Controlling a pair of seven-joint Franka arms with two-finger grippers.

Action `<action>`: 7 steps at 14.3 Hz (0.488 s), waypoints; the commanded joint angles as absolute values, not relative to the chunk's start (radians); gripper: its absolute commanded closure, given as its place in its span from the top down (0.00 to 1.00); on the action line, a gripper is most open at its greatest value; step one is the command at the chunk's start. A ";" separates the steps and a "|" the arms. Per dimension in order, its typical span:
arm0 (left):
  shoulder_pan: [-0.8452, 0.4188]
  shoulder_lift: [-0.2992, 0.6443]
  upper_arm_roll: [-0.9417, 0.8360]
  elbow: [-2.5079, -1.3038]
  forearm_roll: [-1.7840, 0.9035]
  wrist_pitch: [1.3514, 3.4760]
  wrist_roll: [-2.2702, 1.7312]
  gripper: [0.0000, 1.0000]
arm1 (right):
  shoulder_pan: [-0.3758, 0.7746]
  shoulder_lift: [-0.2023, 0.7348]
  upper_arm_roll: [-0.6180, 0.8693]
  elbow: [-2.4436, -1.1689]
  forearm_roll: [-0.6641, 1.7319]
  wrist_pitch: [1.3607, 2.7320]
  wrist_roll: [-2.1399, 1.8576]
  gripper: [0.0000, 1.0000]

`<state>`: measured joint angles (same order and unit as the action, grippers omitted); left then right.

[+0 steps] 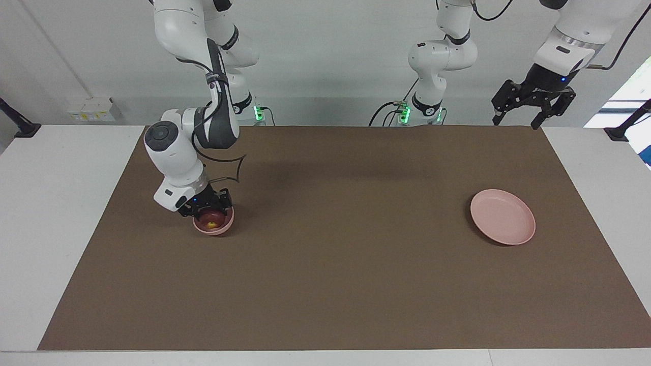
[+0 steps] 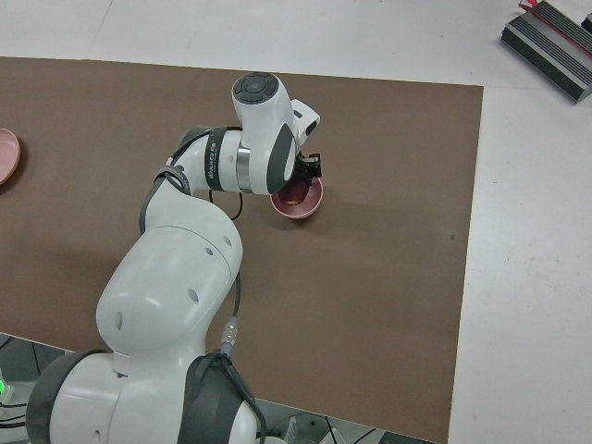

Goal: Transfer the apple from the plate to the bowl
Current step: 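Lower the apple into the pink bowl and open the right gripper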

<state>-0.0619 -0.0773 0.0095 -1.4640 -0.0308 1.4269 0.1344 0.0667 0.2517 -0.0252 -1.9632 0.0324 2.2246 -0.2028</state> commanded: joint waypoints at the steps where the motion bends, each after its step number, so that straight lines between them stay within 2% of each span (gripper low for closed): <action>1: -0.091 -0.003 0.035 -1.342 -0.008 1.330 0.152 1.00 | 0.063 0.264 -0.020 -1.974 0.012 2.269 -0.186 0.08; 2: -0.091 -0.003 0.035 -1.338 -0.006 1.318 0.152 1.00 | 0.063 0.262 -0.020 -1.977 0.012 2.269 -0.186 0.10; 3: -0.091 -0.009 0.031 -1.339 -0.006 1.316 0.155 1.00 | 0.063 0.262 -0.020 -1.977 0.012 2.269 -0.187 0.17; 5: -0.090 -0.020 0.029 -1.347 -0.005 1.318 0.161 1.00 | 0.063 0.271 -0.020 -1.977 0.012 2.269 -0.186 0.39; 6: -0.091 -0.018 0.029 -1.347 -0.005 1.316 0.161 1.00 | 0.063 0.278 -0.020 -1.977 0.012 2.269 -0.184 0.73; 7: -0.091 -0.014 0.029 -1.347 -0.005 1.310 0.163 1.00 | 0.061 0.279 -0.020 -1.977 0.014 2.270 -0.184 1.00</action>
<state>-0.0730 -0.0279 0.0176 -1.3758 -0.0258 1.3434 0.1468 0.0668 0.2766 -0.0252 -1.9671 0.0324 2.2457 -0.2020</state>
